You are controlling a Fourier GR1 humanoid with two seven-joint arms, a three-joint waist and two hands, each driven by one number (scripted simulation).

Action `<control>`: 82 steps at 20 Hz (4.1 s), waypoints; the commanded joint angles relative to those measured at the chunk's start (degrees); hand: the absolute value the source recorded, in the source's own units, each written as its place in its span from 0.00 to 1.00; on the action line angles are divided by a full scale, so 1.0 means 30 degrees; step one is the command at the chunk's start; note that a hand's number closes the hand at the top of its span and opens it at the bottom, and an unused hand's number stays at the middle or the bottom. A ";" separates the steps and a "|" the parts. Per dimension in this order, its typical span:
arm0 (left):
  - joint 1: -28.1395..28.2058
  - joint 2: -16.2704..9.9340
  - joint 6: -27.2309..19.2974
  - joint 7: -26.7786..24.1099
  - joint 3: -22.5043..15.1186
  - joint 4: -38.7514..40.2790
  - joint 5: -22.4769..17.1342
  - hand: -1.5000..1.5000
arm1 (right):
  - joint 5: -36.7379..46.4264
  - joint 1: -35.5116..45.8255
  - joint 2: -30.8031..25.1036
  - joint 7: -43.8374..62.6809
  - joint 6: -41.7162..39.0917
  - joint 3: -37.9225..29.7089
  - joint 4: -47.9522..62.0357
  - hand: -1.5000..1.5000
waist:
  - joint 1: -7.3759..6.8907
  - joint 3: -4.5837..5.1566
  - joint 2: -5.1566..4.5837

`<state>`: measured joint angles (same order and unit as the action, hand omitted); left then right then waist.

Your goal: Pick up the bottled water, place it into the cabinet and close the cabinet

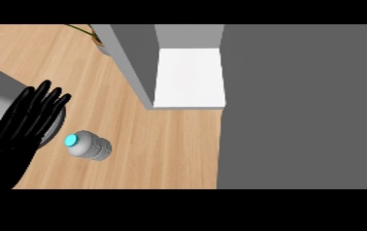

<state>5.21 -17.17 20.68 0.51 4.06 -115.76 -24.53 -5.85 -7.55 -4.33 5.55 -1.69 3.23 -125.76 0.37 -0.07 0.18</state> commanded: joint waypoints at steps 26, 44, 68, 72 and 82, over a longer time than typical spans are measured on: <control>0.1795 -0.0415 0.5929 0.0135 0.4979 0.4624 -0.0741 0.00 | 0.0732 -1.1981 0.0066 -0.0515 -0.1896 0.4804 -0.7745 0.00 | 0.0236 0.0030 0.0005; -0.2492 0.0434 0.5741 -0.9139 0.4698 1.7340 0.7589 0.00 | 0.0443 -1.4675 -0.0720 -0.2945 -0.2782 0.4447 -0.8330 0.00 | 0.0292 0.0053 -0.0056; -0.6376 0.0550 0.6279 -1.6503 0.3036 2.9112 0.9112 1.00 | 0.0651 -1.8122 -0.1556 -0.6495 -0.3966 0.4992 -0.7652 0.00 | 0.0536 0.0084 -0.0037; -0.7269 0.1306 0.5893 -1.6843 0.2939 3.0744 0.9064 1.00 | 0.0819 -1.7146 -0.1544 -0.6349 -0.3731 0.4566 -0.7133 0.00 | 0.0545 0.0111 -0.0157; -0.8071 0.0777 0.7583 -1.7319 0.2497 3.1086 0.8570 1.00 | 0.0490 -1.6729 -0.1524 -0.6056 -0.3435 0.4680 -0.7054 0.00 | 0.0346 0.0101 -0.0169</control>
<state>-18.15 -14.20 33.56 -44.61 12.17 -23.20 1.45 -2.64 -57.74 -8.49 -14.80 -12.41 18.14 -142.43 1.66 0.25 -0.31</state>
